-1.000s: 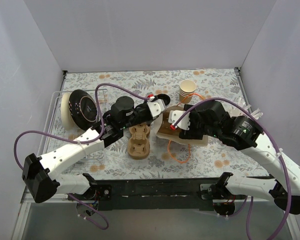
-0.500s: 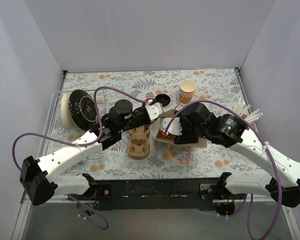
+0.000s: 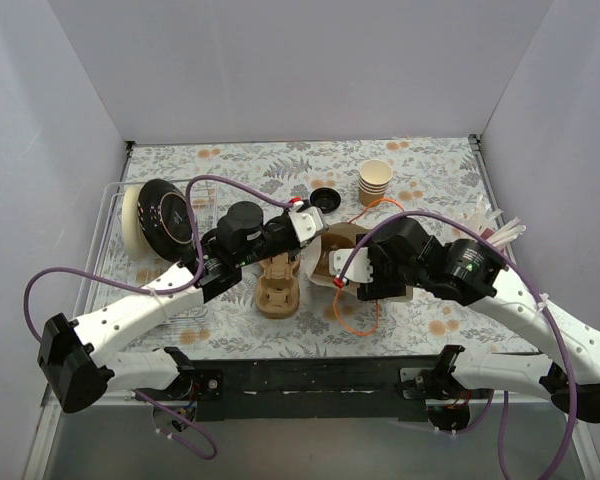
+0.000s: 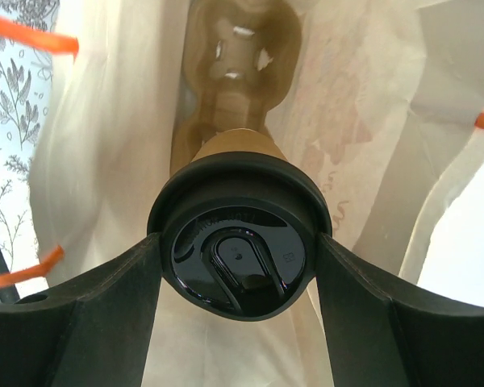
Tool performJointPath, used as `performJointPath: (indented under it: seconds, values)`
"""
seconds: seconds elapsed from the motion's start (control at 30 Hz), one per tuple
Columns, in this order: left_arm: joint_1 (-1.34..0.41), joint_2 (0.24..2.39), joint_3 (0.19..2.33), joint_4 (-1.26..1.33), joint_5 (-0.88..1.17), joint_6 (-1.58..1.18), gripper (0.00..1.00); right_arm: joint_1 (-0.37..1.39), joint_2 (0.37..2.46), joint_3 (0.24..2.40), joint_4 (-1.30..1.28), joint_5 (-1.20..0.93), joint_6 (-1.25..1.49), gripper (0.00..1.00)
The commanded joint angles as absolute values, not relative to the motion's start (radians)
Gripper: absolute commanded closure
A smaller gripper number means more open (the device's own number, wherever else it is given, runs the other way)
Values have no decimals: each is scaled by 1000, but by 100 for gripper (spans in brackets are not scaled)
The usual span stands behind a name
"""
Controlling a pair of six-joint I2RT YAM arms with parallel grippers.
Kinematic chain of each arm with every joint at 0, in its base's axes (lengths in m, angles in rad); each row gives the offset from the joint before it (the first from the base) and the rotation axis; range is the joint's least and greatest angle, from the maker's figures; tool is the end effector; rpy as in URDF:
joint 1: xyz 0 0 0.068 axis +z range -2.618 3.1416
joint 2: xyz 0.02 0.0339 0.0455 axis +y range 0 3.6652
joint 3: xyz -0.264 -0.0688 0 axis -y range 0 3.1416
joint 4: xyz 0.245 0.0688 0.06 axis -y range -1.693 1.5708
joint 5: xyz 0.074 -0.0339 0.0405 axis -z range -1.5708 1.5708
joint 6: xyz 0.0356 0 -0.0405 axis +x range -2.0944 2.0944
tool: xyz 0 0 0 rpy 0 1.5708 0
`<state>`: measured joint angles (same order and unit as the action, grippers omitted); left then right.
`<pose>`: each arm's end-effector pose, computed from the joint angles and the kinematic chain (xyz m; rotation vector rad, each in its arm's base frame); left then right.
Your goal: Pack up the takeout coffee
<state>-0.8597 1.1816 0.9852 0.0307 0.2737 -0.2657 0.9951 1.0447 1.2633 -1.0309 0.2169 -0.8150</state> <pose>0.1746 -0.2174 0.3509 0.7435 1.6965 -1.0453 0.1090 0.1539 0.3746 -1.7951 1.5402 -0.1716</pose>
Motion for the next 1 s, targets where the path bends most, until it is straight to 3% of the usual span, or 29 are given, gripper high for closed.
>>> performJointPath:
  seconds: [0.0, 0.3, 0.97]
  values:
    - [-864, 1127, 973, 51, 285, -261, 100, 999, 1048, 1240, -1020, 265, -841, 49]
    - [-864, 1083, 917, 70, 331, -304, 100, 999, 1083, 1161, -951, 370, -831, 50]
    - [-865, 1058, 894, 64, 360, -305, 100, 994, 974, 899, -669, 367, -838, 52]
